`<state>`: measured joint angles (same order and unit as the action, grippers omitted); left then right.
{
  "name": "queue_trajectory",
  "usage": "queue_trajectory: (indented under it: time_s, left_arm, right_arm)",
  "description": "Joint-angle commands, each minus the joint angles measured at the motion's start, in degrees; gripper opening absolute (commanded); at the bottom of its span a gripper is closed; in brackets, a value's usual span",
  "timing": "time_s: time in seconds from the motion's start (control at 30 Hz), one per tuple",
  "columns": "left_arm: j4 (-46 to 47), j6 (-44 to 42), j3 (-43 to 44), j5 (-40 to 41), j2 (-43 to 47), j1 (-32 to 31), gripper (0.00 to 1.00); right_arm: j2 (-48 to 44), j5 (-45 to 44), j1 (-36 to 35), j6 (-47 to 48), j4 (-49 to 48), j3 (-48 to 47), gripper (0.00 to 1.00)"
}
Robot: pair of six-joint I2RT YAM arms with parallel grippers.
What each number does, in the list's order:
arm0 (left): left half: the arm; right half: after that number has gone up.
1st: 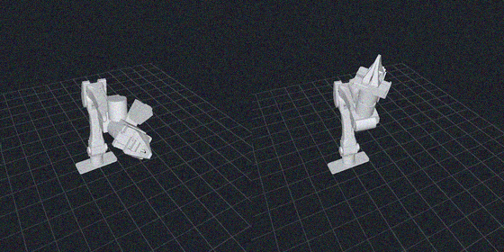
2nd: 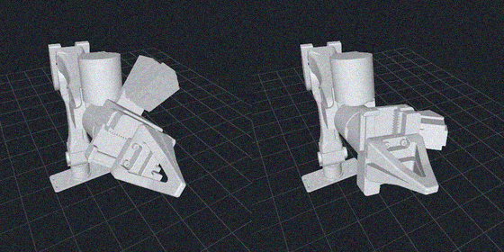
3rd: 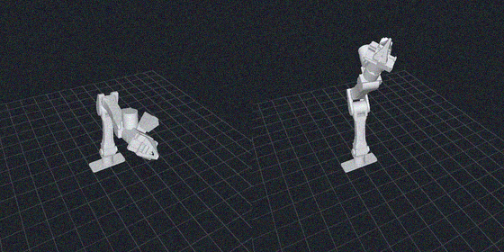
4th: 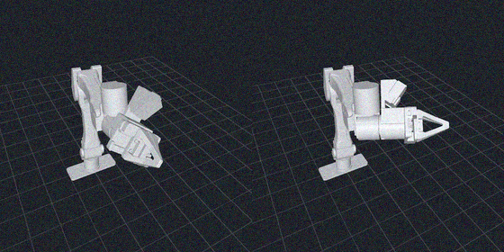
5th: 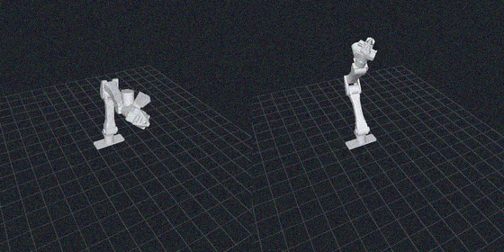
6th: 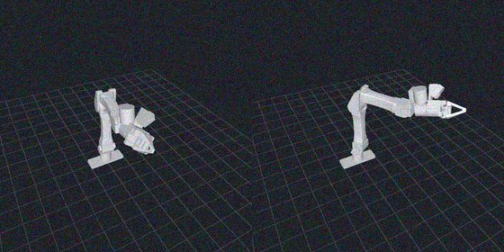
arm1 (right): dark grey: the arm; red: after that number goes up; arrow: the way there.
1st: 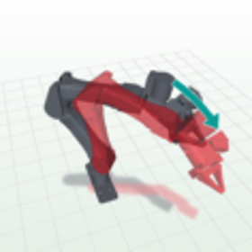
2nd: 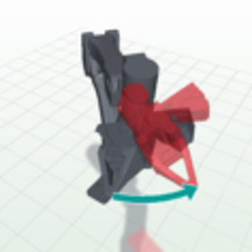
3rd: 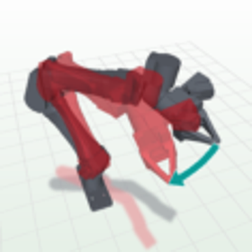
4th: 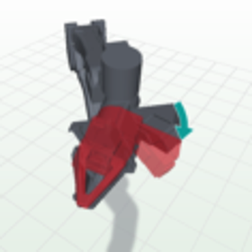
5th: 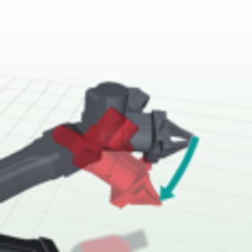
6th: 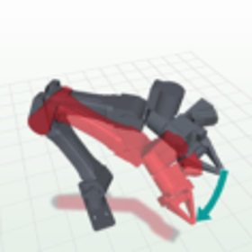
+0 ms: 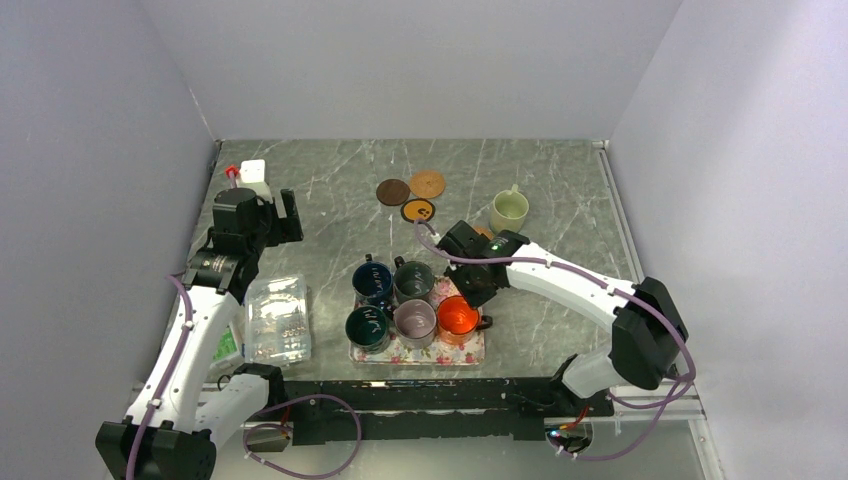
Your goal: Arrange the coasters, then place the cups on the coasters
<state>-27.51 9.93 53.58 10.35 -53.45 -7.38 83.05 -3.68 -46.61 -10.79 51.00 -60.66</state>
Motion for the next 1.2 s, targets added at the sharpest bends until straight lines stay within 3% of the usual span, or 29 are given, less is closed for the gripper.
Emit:
queue_trajectory:
  time_s: [0.0,0.17,0.3,0.47,0.63,0.9,1.1,1.17]
  left_arm:
    - [0.72,0.43,-0.41,-0.67,-0.08,-0.44,0.94]
    - [0.78,0.46,-0.41,-0.70,-0.62,-0.60,0.94]
    - [0.79,0.52,-0.41,-0.79,-0.79,-0.64,0.94]
    - [0.71,0.43,-0.41,-0.71,-0.89,-0.62,0.94]
    - [0.48,0.37,-0.34,-0.36,-0.98,-0.62,0.94]
    - [0.35,0.28,-0.23,-0.22,-1.04,-0.62,0.94]
    - [0.41,0.35,-0.23,-0.42,-0.98,-0.62,0.94]
    - [0.36,0.41,-0.23,-0.48,-1.01,-0.63,0.94]
  right_arm:
    - [-1.40,-4.24,-0.22,-11.37,3.54,0.83,0.00]
    - [-2.48,-8.47,-0.31,-24.30,8.65,1.84,0.00]
    - [-4.62,-9.05,-0.32,-29.00,8.96,2.25,0.00]
    - [-4.84,-8.35,-0.17,-26.03,4.31,2.32,0.39]
    - [-2.69,-9.09,0.00,-21.14,1.12,2.30,0.43]
    - [-0.55,-10.50,0.20,-17.70,-1.76,3.07,0.34]
    - [-1.98,-10.66,0.20,-18.56,1.24,1.48,0.01]
    - [-2.98,-11.57,0.20,-19.34,3.63,0.08,0.00]
